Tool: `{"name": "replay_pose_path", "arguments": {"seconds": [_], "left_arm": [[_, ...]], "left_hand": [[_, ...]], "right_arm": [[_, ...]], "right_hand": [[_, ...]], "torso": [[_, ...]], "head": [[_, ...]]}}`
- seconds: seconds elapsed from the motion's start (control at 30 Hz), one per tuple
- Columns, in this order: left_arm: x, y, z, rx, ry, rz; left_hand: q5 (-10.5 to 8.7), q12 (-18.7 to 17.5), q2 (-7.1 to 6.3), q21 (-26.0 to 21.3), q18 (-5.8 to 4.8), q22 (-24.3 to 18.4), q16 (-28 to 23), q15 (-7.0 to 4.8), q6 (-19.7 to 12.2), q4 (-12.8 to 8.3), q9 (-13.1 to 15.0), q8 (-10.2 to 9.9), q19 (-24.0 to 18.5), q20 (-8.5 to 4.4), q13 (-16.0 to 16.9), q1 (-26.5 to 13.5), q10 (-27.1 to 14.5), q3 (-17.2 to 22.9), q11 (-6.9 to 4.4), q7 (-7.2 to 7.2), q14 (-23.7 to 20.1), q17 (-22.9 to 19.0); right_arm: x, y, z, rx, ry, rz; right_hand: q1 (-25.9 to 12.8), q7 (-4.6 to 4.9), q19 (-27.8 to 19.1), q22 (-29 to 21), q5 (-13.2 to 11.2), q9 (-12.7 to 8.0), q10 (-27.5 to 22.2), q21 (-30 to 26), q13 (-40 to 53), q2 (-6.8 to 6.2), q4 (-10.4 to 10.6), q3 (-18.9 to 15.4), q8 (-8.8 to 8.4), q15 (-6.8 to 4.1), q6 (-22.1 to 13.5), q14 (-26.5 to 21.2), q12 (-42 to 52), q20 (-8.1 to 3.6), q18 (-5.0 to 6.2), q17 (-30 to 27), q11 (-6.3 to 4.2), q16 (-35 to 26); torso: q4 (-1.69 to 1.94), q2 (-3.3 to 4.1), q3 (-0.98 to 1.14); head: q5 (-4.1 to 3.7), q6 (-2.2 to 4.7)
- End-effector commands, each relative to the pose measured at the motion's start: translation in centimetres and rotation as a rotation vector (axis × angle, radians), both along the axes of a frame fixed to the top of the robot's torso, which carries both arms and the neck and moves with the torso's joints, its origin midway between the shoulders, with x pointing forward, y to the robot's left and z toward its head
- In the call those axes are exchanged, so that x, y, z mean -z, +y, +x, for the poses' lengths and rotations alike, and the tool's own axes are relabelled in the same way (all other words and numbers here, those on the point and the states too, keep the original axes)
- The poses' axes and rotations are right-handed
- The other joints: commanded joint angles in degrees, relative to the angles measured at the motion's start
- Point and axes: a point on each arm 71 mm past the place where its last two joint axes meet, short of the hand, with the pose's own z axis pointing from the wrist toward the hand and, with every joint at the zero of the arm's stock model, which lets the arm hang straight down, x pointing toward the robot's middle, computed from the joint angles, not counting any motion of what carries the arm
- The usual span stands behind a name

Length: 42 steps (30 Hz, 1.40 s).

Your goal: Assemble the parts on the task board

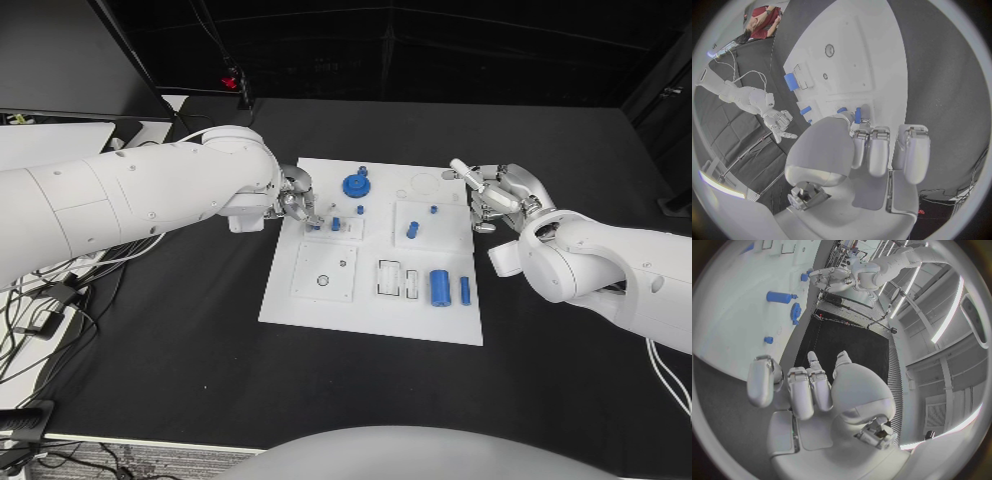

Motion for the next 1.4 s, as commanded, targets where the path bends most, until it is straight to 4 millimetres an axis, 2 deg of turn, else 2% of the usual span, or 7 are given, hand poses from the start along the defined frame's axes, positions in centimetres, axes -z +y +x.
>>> {"name": "replay_pose_path", "arguments": {"seconds": [0.03,0.4,0.6,1.4], "left_arm": [[0.63,0.0,-0.23,-0.003,0.013,0.017],[0.61,0.08,-0.28,-0.005,0.009,0.011],[0.56,0.2,-0.24,-0.011,0.001,0.007],[0.77,0.01,-0.17,-0.007,0.015,0.019]], "left_hand": [[0.34,-0.29,0.5,0.18,-0.37,15.09,0.05,-0.22,0.17,-3.28,-0.07,-0.19,5.97,-0.06,14.94,0.02,6.38,3.61,-0.22,-0.48,6.09,15.1],[0.34,-0.29,0.5,0.18,-0.37,15.09,0.05,-0.22,0.17,-3.28,-0.07,-0.19,5.97,-0.06,14.94,0.02,6.38,3.61,-0.22,-0.48,6.09,15.1],[0.34,-0.29,0.5,0.18,-0.37,15.09,0.05,-0.22,0.17,-3.28,-0.07,-0.19,5.97,-0.06,14.94,0.02,6.38,3.61,-0.22,-0.48,6.09,15.1],[0.21,-0.29,0.49,0.18,-0.37,15.09,0.05,-0.19,0.19,-3.28,-0.06,-0.16,5.97,-0.05,14.94,-0.1,6.38,3.98,-0.21,-0.47,6.09,15.1]], "right_arm": [[-0.16,0.13,-0.05,-0.007,-0.009,0.006],[-0.17,0.09,-0.05,-0.006,-0.008,0.005],[-0.16,0.06,-0.03,-0.005,-0.009,0.005],[-0.16,0.13,-0.04,-0.007,-0.008,0.005]], "right_hand": [[0.55,0.05,-0.24,9.25,0.26,-0.01,5.96,-0.21,14.95,0.16,-0.04,-0.42,0.33,0.25,-0.5,5.95,-0.03,0.22,0.99,15.1,0.42,0.14],[0.55,0.05,-0.24,9.25,0.26,-0.01,5.96,-0.21,14.95,0.16,-0.04,-0.42,0.33,0.25,-0.5,5.95,-0.03,0.22,0.99,15.1,0.42,0.14],[0.55,0.05,-0.24,9.25,0.26,-0.01,5.96,-0.21,14.95,0.16,-0.04,-0.42,0.33,0.25,-0.5,5.95,-0.03,0.22,0.99,15.1,0.42,0.14],[0.63,0.08,-0.26,9.25,0.31,0.0,5.96,-0.27,14.95,0.24,-0.03,-0.55,0.44,0.28,-0.5,5.95,-0.03,0.24,1.0,15.1,0.45,0.14]], "torso": [[0.04,0.0,0.01],[0.01,-0.02,-0.05],[0.05,-0.02,0.01],[0.0,-0.03,-0.02]], "head": [[0.02,-0.04],[-0.03,-0.18],[0.04,-0.22],[0.11,-0.39]]}}
